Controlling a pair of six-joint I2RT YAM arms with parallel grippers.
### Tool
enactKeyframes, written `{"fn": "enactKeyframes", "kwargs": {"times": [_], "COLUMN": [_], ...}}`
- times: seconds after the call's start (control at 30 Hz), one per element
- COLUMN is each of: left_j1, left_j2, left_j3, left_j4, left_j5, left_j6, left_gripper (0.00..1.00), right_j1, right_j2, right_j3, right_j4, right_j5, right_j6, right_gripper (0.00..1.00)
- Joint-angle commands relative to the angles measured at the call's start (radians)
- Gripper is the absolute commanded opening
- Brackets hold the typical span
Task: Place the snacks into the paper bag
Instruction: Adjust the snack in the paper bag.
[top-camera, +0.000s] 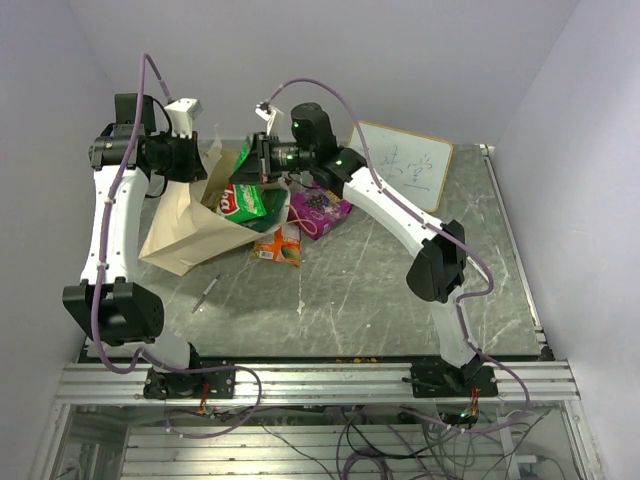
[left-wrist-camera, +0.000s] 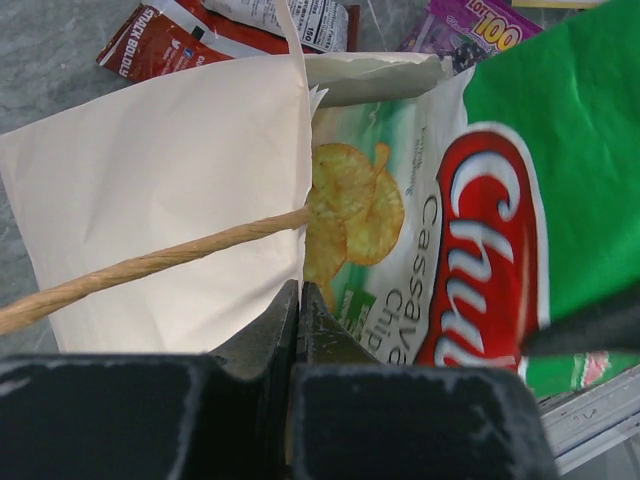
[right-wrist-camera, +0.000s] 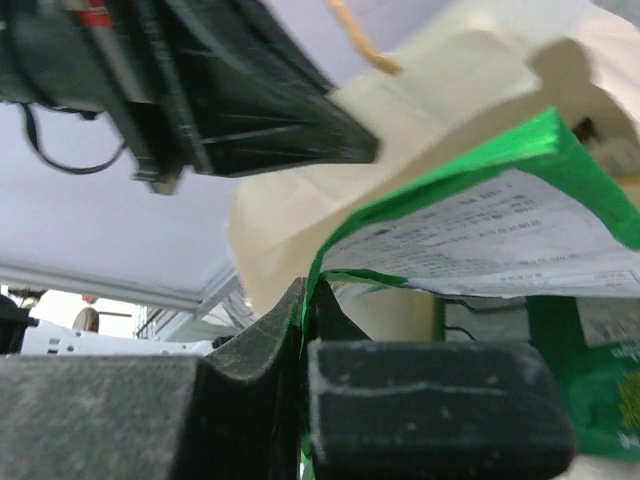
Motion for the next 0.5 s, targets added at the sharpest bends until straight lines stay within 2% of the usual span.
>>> {"fn": "enactKeyframes", "kwargs": {"times": [0.0, 0.2, 0.33, 0.47], "left_j1": [0.007, 0.013, 0.013, 0.013], "left_j2": [-0.046, -0.04, -0.043, -0.049], "left_j3": [0.014, 0.022, 0.022, 0.014], "left_j4": [0.032, 0.031, 0.03, 0.033], "left_j5": [-0.009, -0.003, -0.003, 0.0], "left_j6": [0.002, -0.009, -0.009, -0.008], "left_gripper": [0.07, 0.07, 0.07, 0.07], "right_j1": [0.028, 0.021, -0.042, -0.088], "right_j2": [0.009, 0.013, 0.058, 0.13], "right_j3": [0.108, 0.142, 0.099, 0.1], "right_j4": [-0.006, -0.071, -0.114, -0.209], "right_j5": [-0.096, -0.127, -0.148, -0.135], "right_j6": [-0.058, -0.137, -0.158, -0.249], "right_gripper": [0.0, 0.0, 0.0, 0.0]}}
